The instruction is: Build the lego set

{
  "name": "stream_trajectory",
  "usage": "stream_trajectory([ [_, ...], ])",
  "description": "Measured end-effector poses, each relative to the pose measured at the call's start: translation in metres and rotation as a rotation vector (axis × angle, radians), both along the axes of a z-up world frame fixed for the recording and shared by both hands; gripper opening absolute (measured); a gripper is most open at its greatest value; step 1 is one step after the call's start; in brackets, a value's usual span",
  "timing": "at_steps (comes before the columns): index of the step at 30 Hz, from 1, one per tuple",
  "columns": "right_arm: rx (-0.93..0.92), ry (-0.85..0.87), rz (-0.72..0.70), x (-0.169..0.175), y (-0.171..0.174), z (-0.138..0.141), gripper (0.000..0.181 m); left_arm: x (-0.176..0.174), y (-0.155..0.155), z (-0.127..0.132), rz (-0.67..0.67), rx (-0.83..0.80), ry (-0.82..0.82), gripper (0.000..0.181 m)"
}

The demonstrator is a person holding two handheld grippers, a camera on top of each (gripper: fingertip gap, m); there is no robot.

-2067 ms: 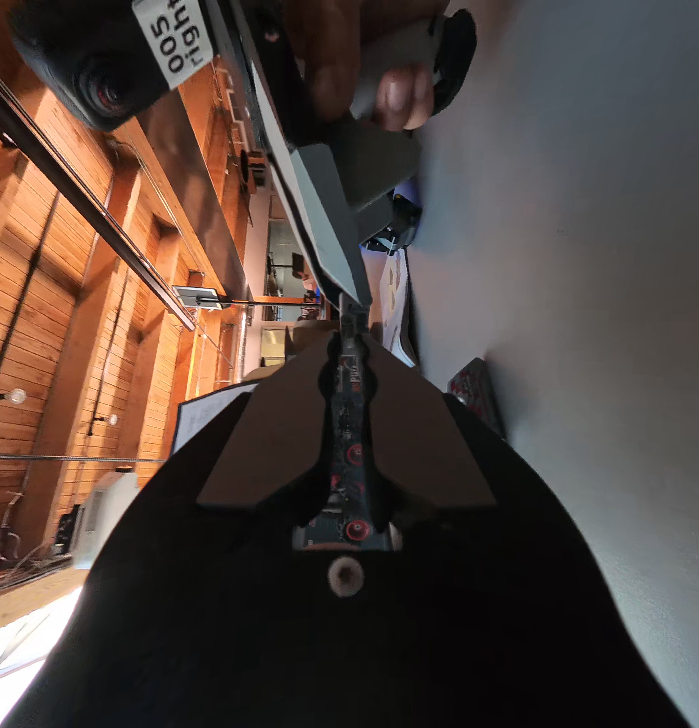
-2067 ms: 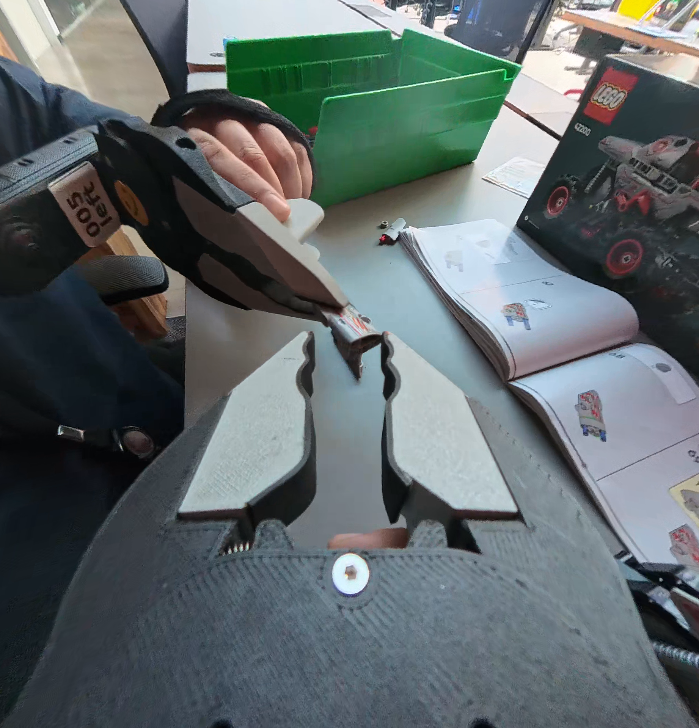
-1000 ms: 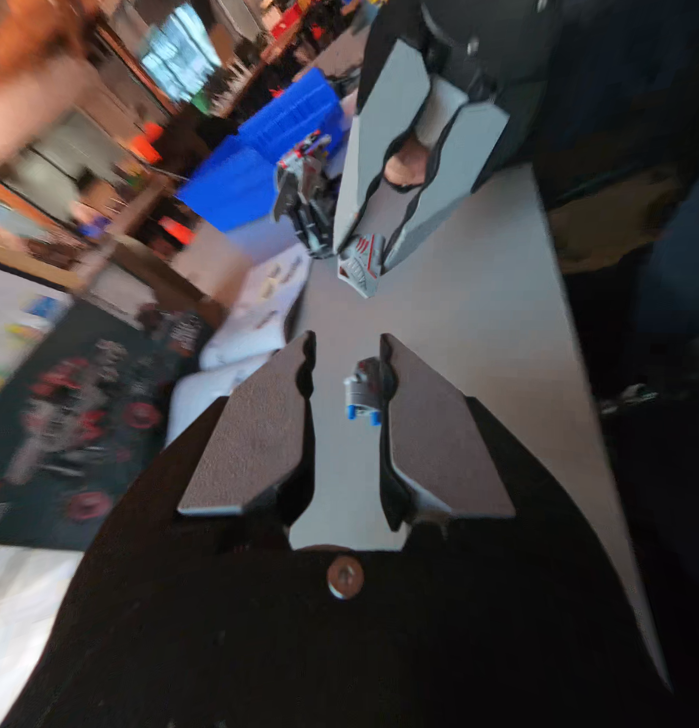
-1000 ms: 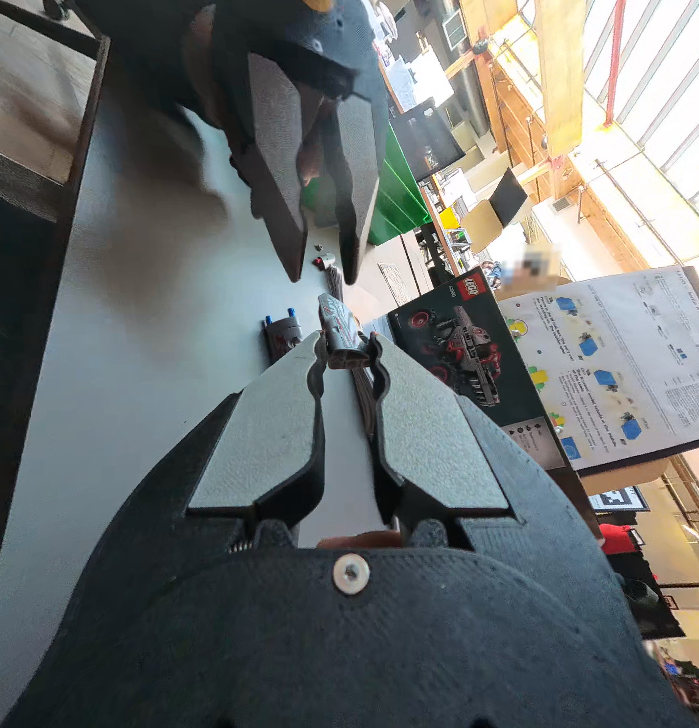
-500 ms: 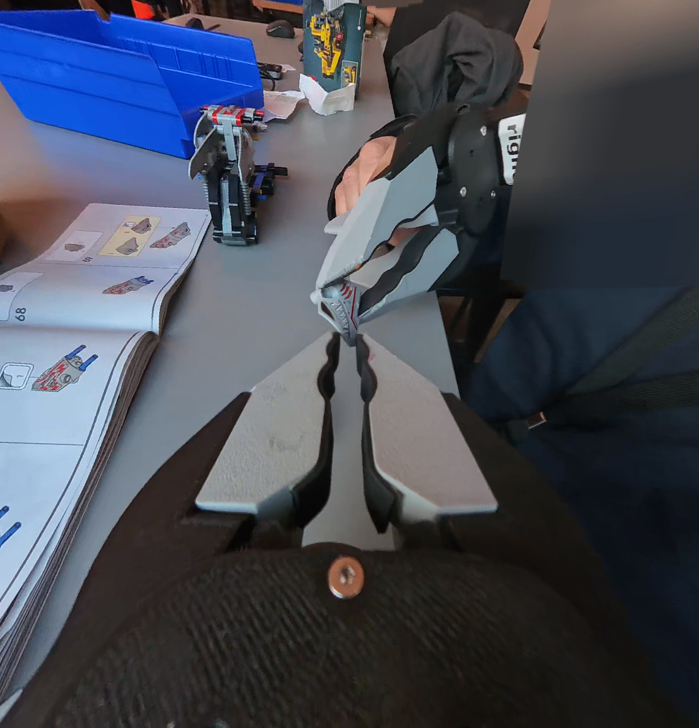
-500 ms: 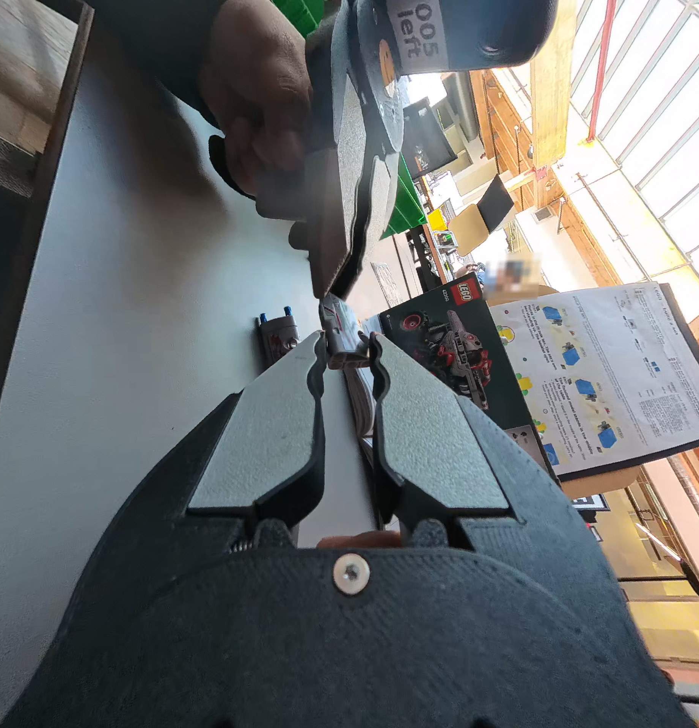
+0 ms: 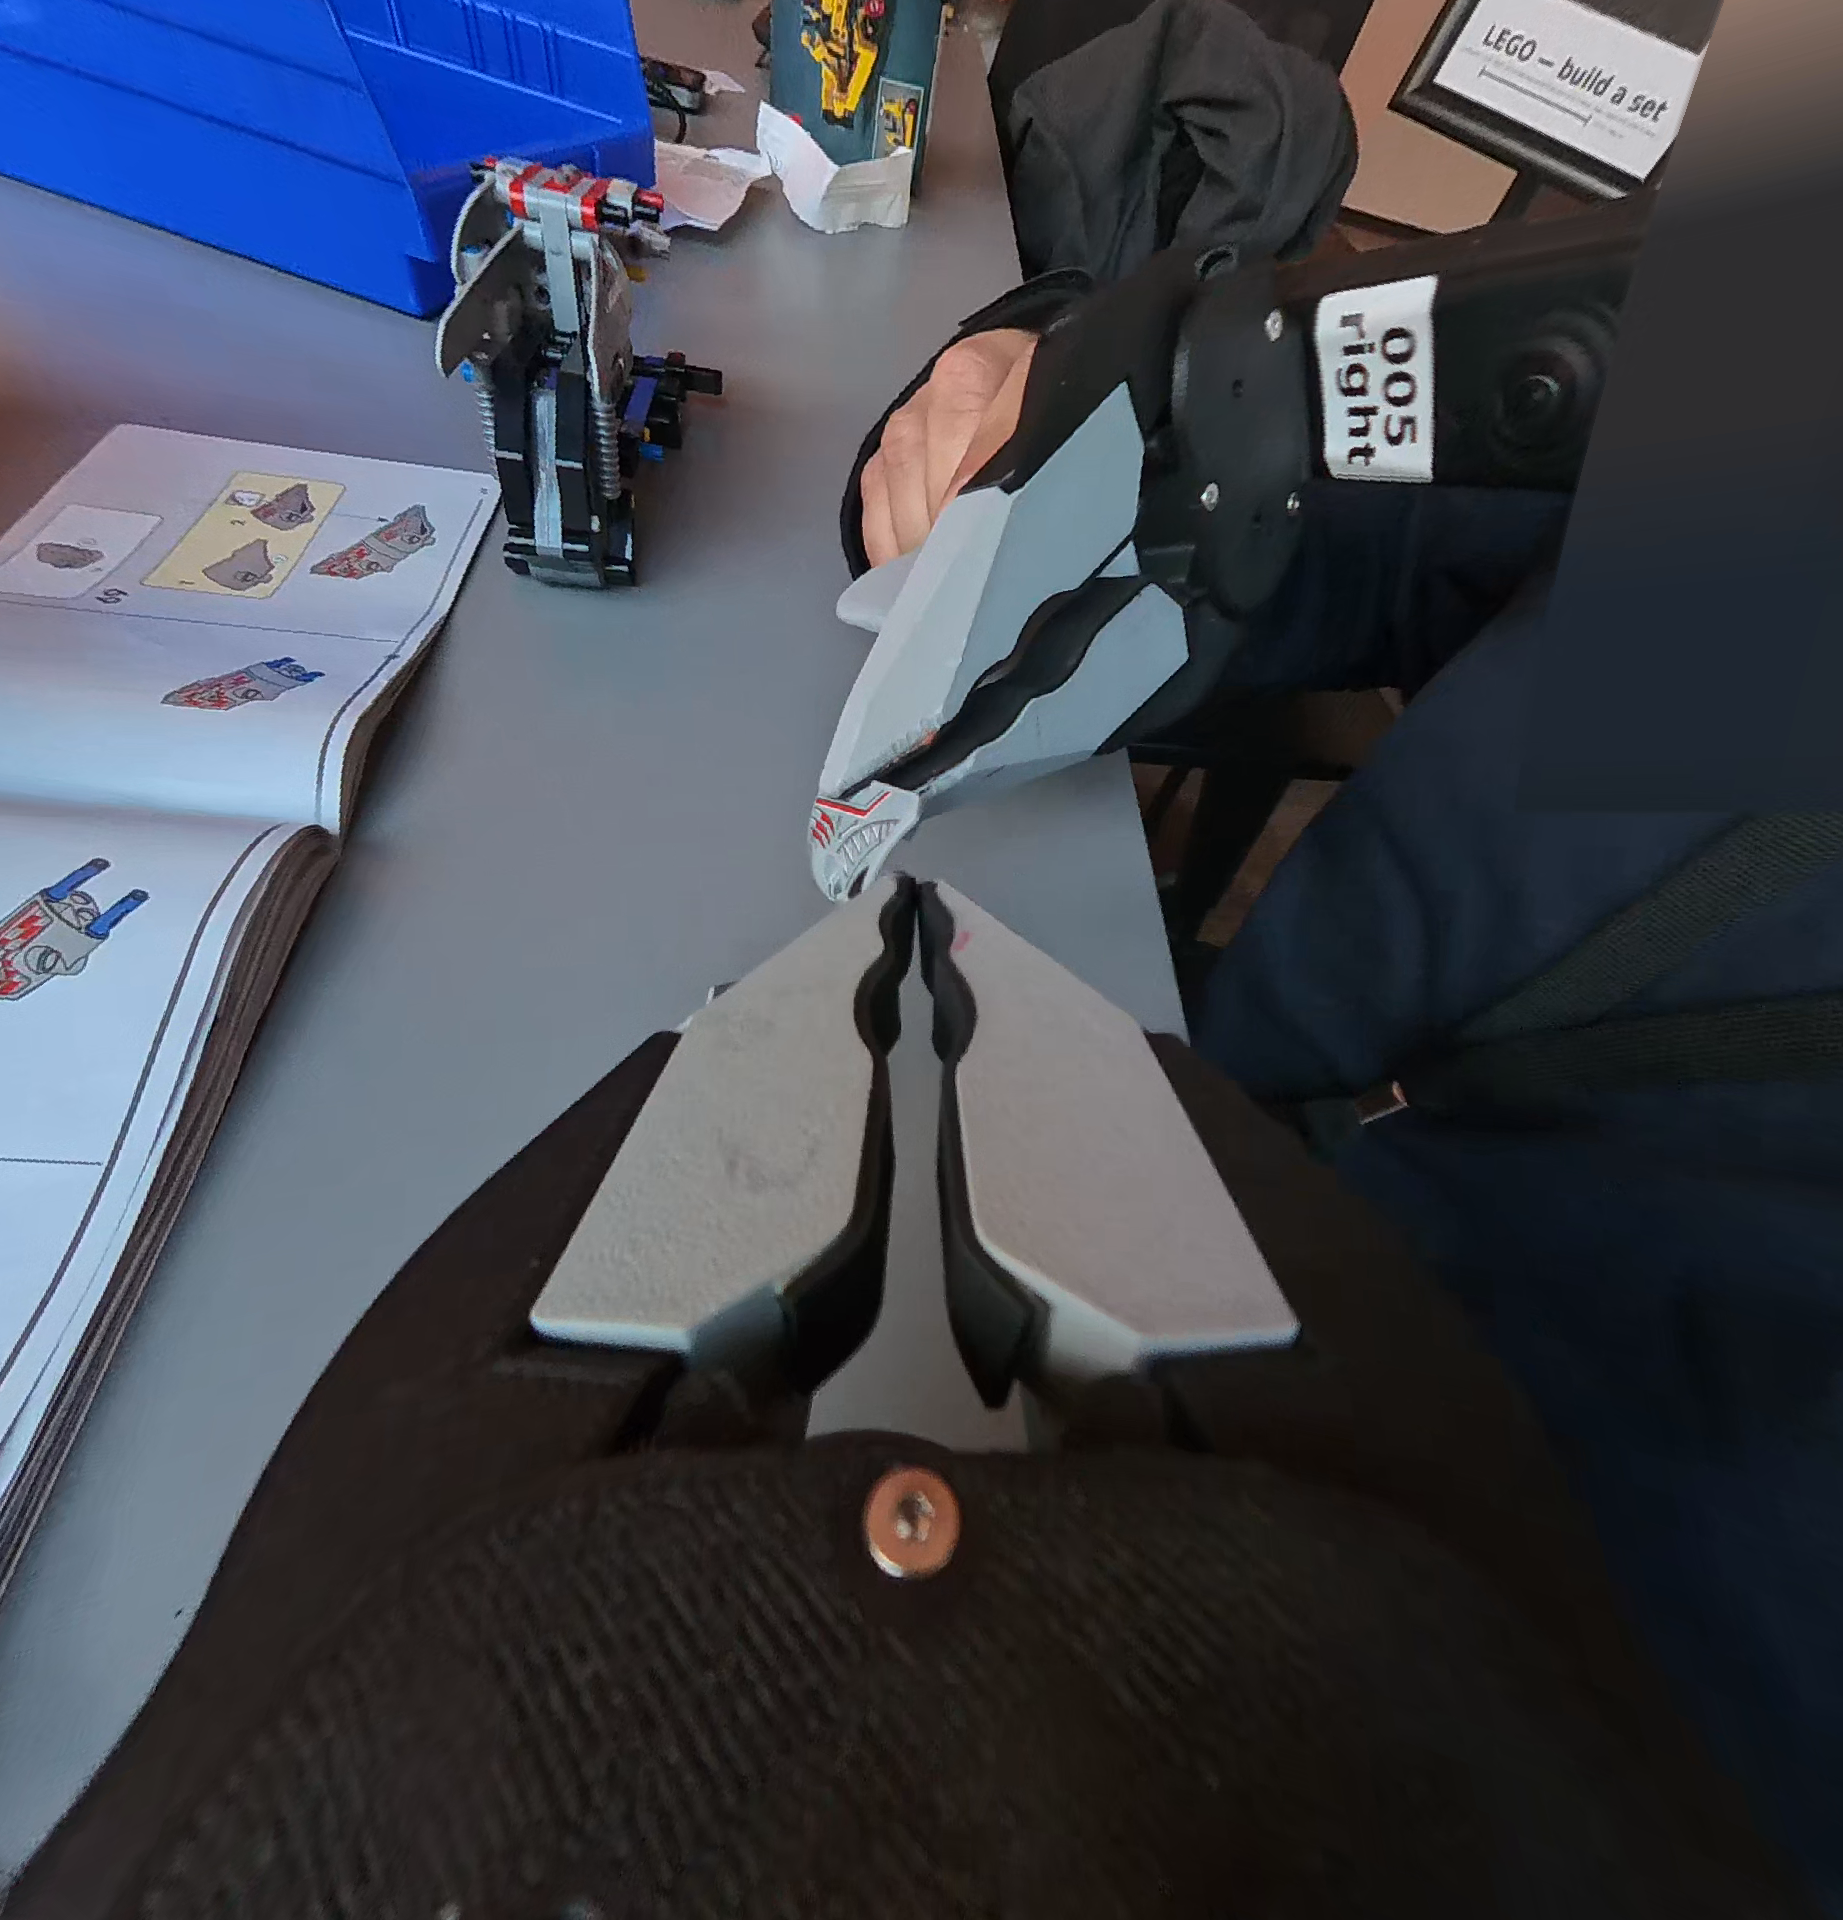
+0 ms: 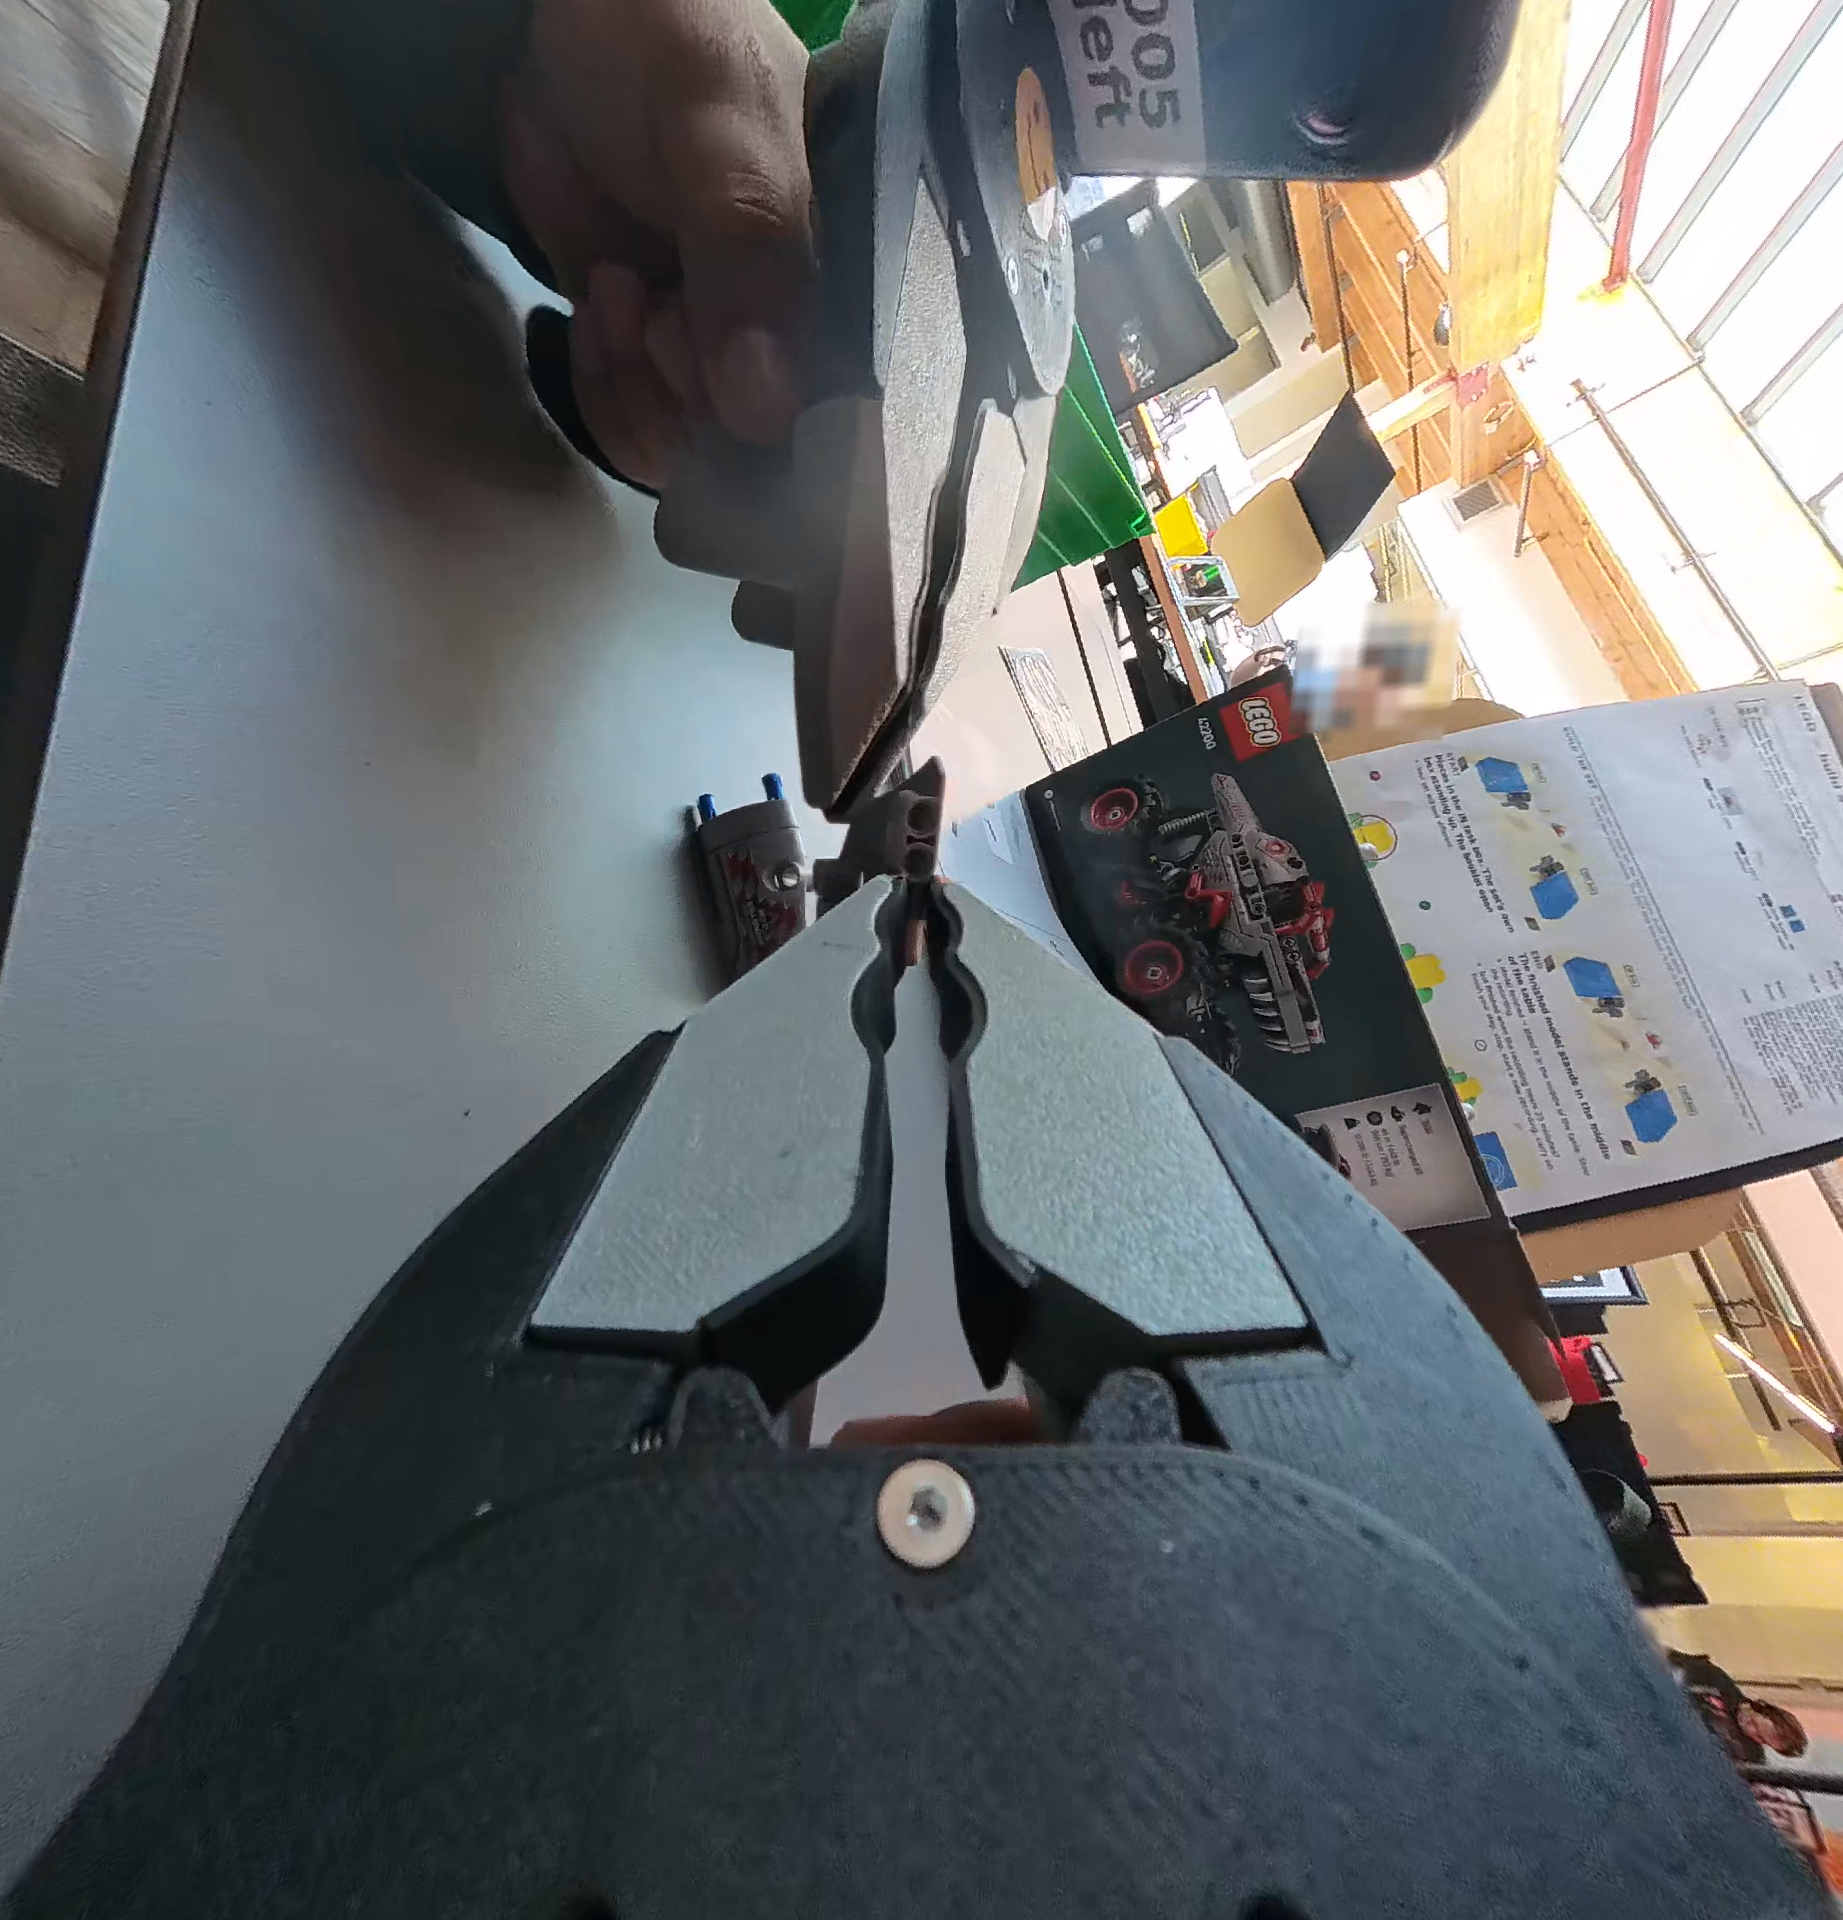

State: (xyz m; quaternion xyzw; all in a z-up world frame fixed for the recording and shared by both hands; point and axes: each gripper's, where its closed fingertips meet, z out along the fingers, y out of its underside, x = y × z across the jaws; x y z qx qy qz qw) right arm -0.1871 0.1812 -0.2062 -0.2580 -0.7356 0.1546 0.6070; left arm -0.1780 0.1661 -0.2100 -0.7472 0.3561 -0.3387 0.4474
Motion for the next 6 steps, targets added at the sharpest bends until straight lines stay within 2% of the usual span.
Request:
stream_trajectory([
  [1, 0.014, 0.007, -0.011, 0.0, 0.001, 0.001, 0.0, -0.001, 0.001, -0.003, 0.007, 0.003, 0.017, 0.0],
  [3, 0.122, 0.078, -0.055, 0.004, 0.004, 0.014, 0.0, -0.001, 0.002, -0.005, 0.017, -0.003, 0.034, 0.011],
  [6, 0.387, 0.162, -0.11, 0.007, 0.0, 0.025, 0.0, 0.011, -0.01, 0.012, -0.06, -0.143, -0.166, 0.024],
])
